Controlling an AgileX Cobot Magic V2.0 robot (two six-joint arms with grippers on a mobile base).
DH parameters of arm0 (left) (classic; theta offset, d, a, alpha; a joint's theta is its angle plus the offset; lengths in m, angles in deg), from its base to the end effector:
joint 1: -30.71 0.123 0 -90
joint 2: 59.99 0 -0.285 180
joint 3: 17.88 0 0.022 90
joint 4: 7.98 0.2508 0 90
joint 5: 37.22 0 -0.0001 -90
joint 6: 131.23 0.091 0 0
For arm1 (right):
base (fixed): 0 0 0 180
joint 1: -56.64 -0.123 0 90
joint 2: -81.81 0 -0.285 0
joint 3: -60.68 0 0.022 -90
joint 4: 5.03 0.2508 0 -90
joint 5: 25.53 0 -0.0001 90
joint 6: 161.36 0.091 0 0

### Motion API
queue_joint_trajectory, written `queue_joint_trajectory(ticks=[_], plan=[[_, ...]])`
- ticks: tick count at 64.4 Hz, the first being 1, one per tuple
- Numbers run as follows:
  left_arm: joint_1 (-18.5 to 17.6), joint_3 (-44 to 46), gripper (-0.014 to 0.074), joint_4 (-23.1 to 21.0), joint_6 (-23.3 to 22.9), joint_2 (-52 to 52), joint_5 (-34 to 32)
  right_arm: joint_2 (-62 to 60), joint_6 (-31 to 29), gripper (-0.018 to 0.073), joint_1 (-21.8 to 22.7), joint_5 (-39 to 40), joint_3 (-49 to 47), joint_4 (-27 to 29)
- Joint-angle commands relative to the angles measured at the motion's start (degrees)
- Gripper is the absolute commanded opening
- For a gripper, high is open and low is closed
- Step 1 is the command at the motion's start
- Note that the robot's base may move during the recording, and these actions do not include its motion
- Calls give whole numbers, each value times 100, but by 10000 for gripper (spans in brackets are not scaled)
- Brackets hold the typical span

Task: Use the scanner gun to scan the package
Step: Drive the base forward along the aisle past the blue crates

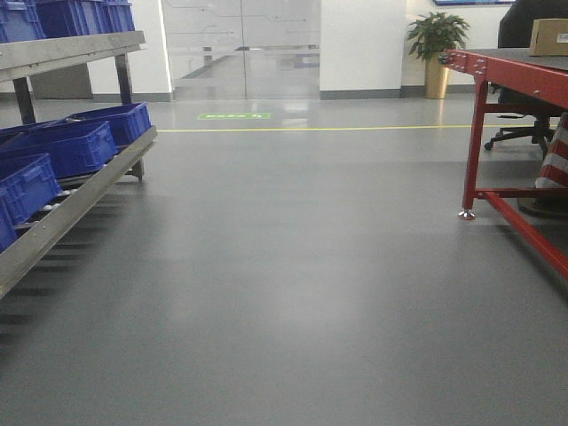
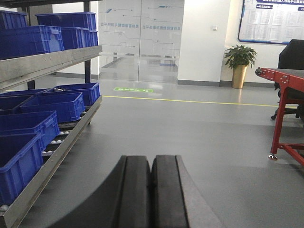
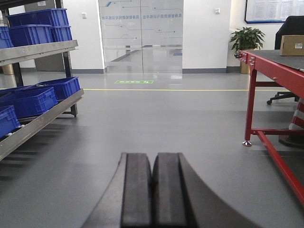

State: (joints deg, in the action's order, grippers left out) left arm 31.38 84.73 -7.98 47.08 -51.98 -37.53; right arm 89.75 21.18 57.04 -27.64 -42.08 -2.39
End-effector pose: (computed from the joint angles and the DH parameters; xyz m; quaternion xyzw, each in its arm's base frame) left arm 0.0567 0.0007 0.2124 -0.0139 0.6760 -0.0066 0.7367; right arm 0.0567 -0.0002 0.2096 0.0330 0.6894 0.0308 0.7230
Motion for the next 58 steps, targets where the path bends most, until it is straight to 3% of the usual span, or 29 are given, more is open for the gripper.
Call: queue_joint_trajectory(ticks=[1,58], plan=[[29,18,-111,37,-11,-22,-116,-15,-3,-169,-13,82,-2,-46],[29,18,-111,37,-11,-22,-116,-15,-3,-169,-13,82,-2,-46]])
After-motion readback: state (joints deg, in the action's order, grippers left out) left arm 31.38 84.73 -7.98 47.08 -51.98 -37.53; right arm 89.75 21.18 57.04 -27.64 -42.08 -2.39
